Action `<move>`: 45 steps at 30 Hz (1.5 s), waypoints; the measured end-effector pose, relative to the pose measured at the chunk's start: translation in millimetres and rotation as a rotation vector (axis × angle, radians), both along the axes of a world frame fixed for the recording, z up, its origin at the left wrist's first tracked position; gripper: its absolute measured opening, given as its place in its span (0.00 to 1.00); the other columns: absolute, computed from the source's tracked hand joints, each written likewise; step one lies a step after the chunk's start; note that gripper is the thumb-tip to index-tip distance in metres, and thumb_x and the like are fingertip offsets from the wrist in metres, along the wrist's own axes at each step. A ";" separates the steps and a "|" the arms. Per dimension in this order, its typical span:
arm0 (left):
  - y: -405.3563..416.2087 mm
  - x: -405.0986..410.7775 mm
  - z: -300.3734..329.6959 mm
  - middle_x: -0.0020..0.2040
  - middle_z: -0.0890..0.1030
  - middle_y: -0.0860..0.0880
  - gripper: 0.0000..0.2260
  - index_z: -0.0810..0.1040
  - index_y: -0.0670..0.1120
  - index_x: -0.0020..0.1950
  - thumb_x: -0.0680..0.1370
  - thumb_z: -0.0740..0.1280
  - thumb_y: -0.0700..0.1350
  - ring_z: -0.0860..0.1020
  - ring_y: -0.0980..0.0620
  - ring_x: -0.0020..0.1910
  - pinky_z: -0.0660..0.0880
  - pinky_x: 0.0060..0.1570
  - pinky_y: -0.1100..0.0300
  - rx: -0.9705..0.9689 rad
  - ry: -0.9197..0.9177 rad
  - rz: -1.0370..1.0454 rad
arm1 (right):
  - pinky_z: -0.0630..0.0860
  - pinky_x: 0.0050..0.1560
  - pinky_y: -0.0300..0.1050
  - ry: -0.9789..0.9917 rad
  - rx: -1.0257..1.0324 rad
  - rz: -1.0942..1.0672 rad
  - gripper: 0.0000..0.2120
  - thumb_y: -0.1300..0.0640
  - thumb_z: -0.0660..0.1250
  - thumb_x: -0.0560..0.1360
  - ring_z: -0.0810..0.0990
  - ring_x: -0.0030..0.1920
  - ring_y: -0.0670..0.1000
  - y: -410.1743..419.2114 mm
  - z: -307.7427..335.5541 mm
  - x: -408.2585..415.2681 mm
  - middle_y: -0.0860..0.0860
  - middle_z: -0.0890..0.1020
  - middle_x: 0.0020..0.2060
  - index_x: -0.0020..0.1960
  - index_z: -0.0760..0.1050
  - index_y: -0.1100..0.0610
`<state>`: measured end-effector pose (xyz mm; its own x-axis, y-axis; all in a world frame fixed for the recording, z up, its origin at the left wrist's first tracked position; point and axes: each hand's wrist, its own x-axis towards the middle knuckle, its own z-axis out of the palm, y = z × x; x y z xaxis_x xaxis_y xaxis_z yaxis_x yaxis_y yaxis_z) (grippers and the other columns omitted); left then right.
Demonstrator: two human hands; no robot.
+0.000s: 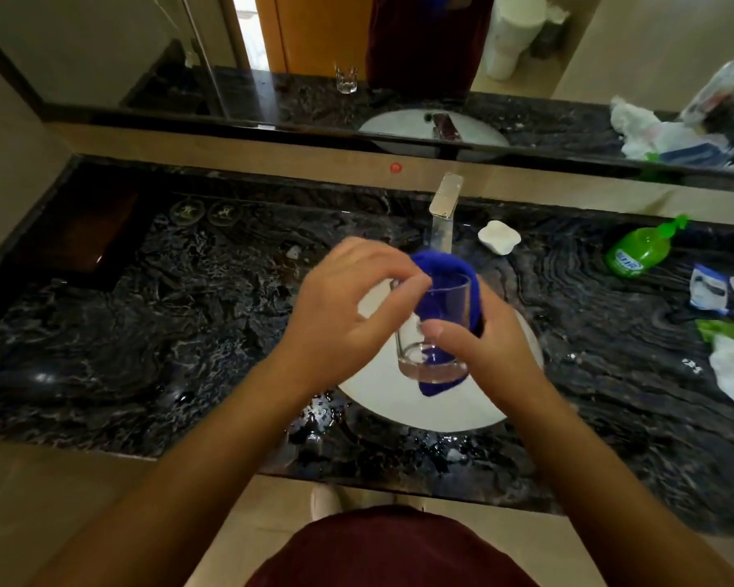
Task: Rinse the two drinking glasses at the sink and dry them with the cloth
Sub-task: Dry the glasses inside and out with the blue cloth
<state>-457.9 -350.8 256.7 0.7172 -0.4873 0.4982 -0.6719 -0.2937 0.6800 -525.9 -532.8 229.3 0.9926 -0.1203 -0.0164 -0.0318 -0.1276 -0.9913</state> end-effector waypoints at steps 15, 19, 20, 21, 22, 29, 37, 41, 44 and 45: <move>-46.7 -0.2 0.2 0.22 0.76 0.45 0.25 0.78 0.45 0.29 0.86 0.59 0.47 0.76 0.51 0.23 0.75 0.34 0.61 -0.316 0.883 -0.117 | 0.78 0.51 0.53 0.364 0.369 0.020 0.23 0.38 0.62 0.78 0.83 0.42 0.58 -29.8 0.5 14.7 0.59 0.85 0.42 0.50 0.84 0.56; -53.5 0.2 -2.9 0.22 0.75 0.47 0.23 0.76 0.41 0.32 0.85 0.60 0.47 0.75 0.49 0.22 0.78 0.32 0.58 -0.460 0.916 0.011 | 0.63 0.21 0.39 0.512 0.564 0.000 0.18 0.48 0.63 0.75 0.67 0.17 0.51 -12.9 -13.4 4.5 0.56 0.71 0.21 0.33 0.76 0.59; -54.7 -1.1 -3.0 0.22 0.75 0.47 0.23 0.76 0.41 0.32 0.85 0.60 0.48 0.75 0.49 0.22 0.78 0.32 0.58 -0.483 0.920 0.039 | 0.60 0.19 0.36 0.537 0.667 0.034 0.19 0.47 0.62 0.73 0.65 0.16 0.49 -9.1 -16.9 1.7 0.55 0.70 0.19 0.31 0.75 0.59; -56.2 -2.0 -4.1 0.22 0.75 0.47 0.23 0.76 0.41 0.32 0.85 0.60 0.48 0.75 0.48 0.22 0.78 0.32 0.58 -0.511 0.924 0.068 | 0.59 0.18 0.34 0.547 0.776 0.048 0.20 0.46 0.60 0.74 0.64 0.15 0.49 -7.6 -19.7 -0.5 0.54 0.69 0.19 0.30 0.74 0.59; -57.9 -2.6 -4.9 0.22 0.76 0.46 0.23 0.75 0.42 0.32 0.85 0.60 0.48 0.76 0.48 0.23 0.78 0.33 0.58 -0.539 0.922 0.097 | 0.58 0.17 0.33 0.548 0.868 0.050 0.20 0.46 0.59 0.74 0.63 0.15 0.48 -8.0 -22.4 -1.3 0.53 0.68 0.18 0.30 0.74 0.59; -64.5 -3.5 -10.7 0.25 0.78 0.47 0.24 0.77 0.46 0.31 0.86 0.60 0.49 0.79 0.49 0.25 0.79 0.45 0.53 -0.683 0.802 0.312 | 0.62 0.16 0.35 0.423 0.919 -0.040 0.16 0.47 0.64 0.73 0.64 0.15 0.48 -19.5 -21.7 -5.0 0.52 0.67 0.18 0.37 0.70 0.60; -61.3 -0.1 -12.8 0.26 0.79 0.45 0.23 0.76 0.42 0.35 0.86 0.59 0.52 0.80 0.47 0.27 0.79 0.45 0.53 -0.460 0.673 0.350 | 0.70 0.33 0.44 0.140 0.339 -0.248 0.14 0.52 0.66 0.81 0.72 0.30 0.48 -37.5 -4.9 -11.6 0.48 0.77 0.31 0.38 0.81 0.44; -63.9 -4.6 -21.4 0.27 0.81 0.44 0.21 0.78 0.41 0.36 0.86 0.60 0.50 0.80 0.49 0.28 0.76 0.40 0.66 -0.348 0.548 0.363 | 0.73 0.32 0.41 0.139 0.381 -0.339 0.16 0.53 0.65 0.82 0.74 0.32 0.46 -29.7 2.6 -10.2 0.45 0.78 0.32 0.37 0.80 0.42; -66.1 -7.8 -25.5 0.28 0.80 0.44 0.22 0.78 0.38 0.38 0.86 0.61 0.50 0.79 0.53 0.28 0.75 0.36 0.67 -0.342 0.580 0.404 | 0.73 0.29 0.40 0.160 0.381 -0.248 0.14 0.52 0.64 0.83 0.73 0.29 0.48 -23.6 -1.8 -9.9 0.49 0.78 0.31 0.39 0.79 0.45; -66.3 -4.8 -26.0 0.27 0.79 0.46 0.22 0.77 0.38 0.37 0.85 0.61 0.51 0.78 0.53 0.28 0.75 0.36 0.66 -0.368 0.621 0.439 | 0.72 0.29 0.41 0.186 0.358 -0.191 0.12 0.52 0.65 0.82 0.73 0.28 0.49 -21.4 -3.9 -11.2 0.50 0.78 0.30 0.41 0.79 0.46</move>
<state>-462.7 -417.1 230.7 0.9996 0.0155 0.0232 -0.0210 -0.1281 0.9915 -537.1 -554.3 225.4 0.9294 -0.2553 -0.2667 -0.2037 0.2478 -0.9471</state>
